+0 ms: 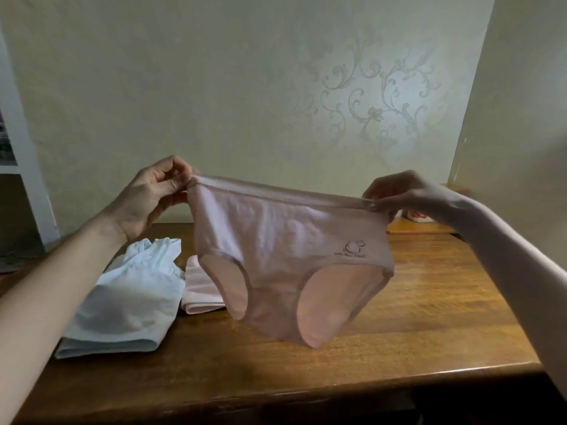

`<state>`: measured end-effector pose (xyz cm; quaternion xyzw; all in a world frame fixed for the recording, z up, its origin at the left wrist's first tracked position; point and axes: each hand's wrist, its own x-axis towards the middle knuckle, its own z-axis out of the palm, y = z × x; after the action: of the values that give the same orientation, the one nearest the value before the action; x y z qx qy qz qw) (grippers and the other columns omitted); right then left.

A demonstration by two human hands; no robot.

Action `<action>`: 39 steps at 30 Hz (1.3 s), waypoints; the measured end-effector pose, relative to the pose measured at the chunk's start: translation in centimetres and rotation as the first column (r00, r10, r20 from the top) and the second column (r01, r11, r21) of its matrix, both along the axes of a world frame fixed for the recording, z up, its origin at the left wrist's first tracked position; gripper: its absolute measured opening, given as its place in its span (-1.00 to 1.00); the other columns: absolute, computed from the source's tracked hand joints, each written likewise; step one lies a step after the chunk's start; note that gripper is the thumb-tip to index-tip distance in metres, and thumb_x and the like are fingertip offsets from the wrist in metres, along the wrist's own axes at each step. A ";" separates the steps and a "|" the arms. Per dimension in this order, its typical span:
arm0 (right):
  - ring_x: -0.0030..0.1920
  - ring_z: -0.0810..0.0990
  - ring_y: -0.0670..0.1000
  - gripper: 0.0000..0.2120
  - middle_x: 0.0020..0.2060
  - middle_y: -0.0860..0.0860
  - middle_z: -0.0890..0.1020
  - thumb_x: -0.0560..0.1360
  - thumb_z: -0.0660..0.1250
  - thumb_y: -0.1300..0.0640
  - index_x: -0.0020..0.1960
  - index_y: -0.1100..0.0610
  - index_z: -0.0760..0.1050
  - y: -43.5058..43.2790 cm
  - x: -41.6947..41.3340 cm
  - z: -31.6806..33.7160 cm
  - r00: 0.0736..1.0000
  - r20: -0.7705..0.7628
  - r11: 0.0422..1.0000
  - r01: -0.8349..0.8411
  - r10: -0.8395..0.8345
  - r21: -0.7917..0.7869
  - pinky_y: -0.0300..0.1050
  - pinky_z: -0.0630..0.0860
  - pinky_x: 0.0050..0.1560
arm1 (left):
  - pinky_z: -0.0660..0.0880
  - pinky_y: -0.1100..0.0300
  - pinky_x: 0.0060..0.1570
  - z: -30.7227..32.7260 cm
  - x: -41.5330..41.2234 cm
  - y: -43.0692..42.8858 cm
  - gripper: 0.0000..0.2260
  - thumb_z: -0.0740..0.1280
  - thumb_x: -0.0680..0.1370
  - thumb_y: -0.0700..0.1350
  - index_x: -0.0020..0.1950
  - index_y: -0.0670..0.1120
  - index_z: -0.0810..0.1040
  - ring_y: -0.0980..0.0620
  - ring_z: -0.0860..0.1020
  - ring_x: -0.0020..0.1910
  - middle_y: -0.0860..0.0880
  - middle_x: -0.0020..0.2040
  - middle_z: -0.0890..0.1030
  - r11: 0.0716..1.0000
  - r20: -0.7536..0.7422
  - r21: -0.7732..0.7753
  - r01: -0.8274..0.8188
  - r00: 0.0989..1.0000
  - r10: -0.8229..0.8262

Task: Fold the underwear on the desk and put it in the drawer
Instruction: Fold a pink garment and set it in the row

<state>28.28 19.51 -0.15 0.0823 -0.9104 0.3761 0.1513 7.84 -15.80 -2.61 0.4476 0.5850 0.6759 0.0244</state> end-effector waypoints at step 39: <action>-0.24 0.61 -0.02 -0.82 -0.34 -0.01 0.64 0.40 0.33 0.43 -0.21 0.17 0.53 2.2 1.0 -5.2 0.971 -0.034 0.826 0.182 -0.235 -0.533 -0.28 0.58 -0.29 | 0.51 0.36 -0.15 -2.9 2.7 1.3 -0.69 0.29 0.49 -0.39 -0.26 0.01 0.58 0.17 0.53 -0.22 0.00 -0.22 0.58 0.950 -0.052 -0.280 -0.138 0.990 0.128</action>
<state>29.25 21.68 -5.38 -0.0439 -0.7674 0.5876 0.2526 10.53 -14.48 -5.53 0.4103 0.7047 0.5779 0.0329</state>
